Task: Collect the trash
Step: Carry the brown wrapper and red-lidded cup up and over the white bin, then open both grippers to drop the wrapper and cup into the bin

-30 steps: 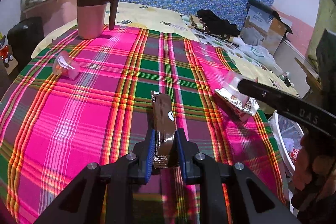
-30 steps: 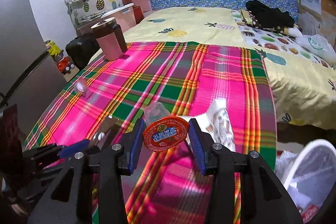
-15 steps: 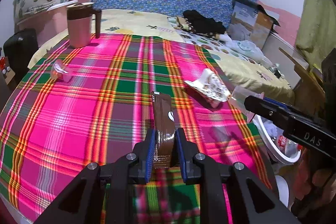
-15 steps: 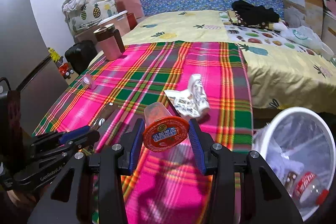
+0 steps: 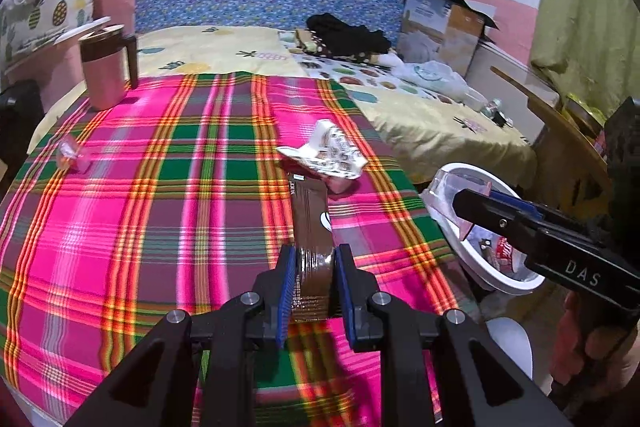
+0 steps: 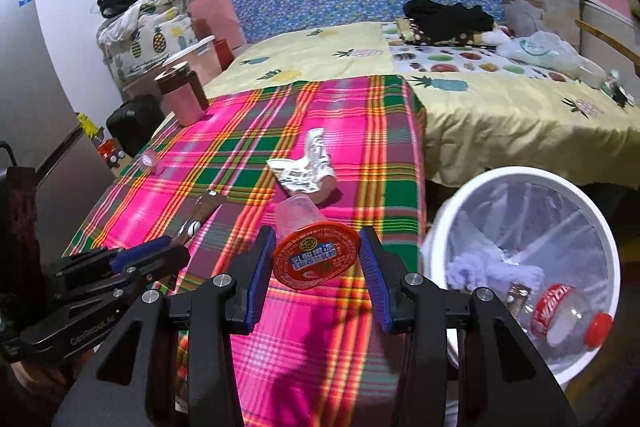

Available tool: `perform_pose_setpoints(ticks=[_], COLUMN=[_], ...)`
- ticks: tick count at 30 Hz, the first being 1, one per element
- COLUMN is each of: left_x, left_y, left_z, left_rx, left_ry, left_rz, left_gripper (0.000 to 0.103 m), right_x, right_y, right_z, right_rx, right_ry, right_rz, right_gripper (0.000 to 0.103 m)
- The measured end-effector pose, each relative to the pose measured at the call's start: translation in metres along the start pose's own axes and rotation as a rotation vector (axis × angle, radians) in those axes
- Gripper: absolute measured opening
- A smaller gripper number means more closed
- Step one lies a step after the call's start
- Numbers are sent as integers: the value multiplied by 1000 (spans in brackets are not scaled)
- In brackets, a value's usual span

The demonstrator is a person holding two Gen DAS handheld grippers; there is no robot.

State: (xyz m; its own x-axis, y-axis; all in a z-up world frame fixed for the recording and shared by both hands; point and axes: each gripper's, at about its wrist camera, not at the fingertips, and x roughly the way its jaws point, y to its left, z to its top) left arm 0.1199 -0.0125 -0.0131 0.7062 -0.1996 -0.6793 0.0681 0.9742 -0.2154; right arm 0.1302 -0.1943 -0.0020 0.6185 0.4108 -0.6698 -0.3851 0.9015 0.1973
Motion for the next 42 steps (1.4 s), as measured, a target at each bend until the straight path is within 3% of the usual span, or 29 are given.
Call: perform_pose_setpoints(ticks=[25,42], left_x=[55,120], left_y=[-106,-164], left_z=[24,37], left_rx=[172,257], left_ry=[55,144], left_rz=[-185,-310], left_gripper=[21,21], right_x=[-35,-27], right_y=[-96,-138], right_z=[-21,-29], right_rx=[192,241], right_ry=[-33,45], right_rz=[-195,-318], right_gripper=[44,44])
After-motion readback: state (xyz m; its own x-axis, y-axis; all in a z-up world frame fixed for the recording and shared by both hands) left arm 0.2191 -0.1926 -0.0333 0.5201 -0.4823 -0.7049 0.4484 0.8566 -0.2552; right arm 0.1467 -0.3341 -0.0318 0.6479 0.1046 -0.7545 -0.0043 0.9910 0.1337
